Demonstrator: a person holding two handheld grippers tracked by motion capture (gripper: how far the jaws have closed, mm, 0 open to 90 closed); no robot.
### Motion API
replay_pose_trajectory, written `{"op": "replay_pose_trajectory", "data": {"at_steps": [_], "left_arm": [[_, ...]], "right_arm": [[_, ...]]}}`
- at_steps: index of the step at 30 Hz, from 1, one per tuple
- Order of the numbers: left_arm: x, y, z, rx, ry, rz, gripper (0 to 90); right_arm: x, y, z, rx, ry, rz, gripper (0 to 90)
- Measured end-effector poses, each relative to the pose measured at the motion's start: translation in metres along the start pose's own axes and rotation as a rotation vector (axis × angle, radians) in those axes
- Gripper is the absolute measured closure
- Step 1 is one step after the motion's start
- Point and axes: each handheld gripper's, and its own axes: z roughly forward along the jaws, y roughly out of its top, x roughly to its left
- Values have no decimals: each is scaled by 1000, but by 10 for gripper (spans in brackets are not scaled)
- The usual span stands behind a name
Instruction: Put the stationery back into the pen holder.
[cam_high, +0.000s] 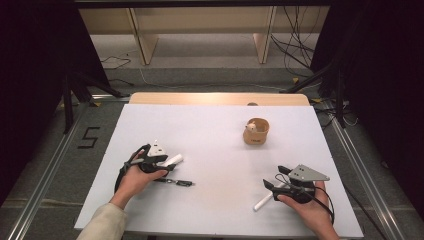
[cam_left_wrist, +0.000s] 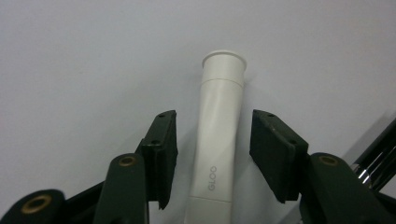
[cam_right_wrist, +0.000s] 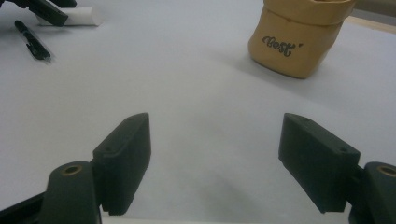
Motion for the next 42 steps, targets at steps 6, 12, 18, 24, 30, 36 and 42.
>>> {"op": "replay_pose_trajectory", "data": {"at_steps": [6,12,18,24,30,36,42], "left_arm": [[1,0,2,13,-8,-1,553],[2,0,3,22,-20,-5,575],[4,0,4,26,-42,-7,608],[6,0,4,31,-59,-22,638],[7,2,4,46,-69,-27,667],[8,3,4,54,-82,-18,685],[8,3,4,58,-83,-16,692]], "right_arm": [[0,0,0,0,0,0,259],[0,0,0,1,-1,0,261],[0,0,0,1,-1,-1,260],[0,0,0,1,0,-2,260],[0,0,0,-1,-1,-1,260],[0,0,0,1,-1,-3,260],[0,0,0,-2,-1,-3,260]]}}
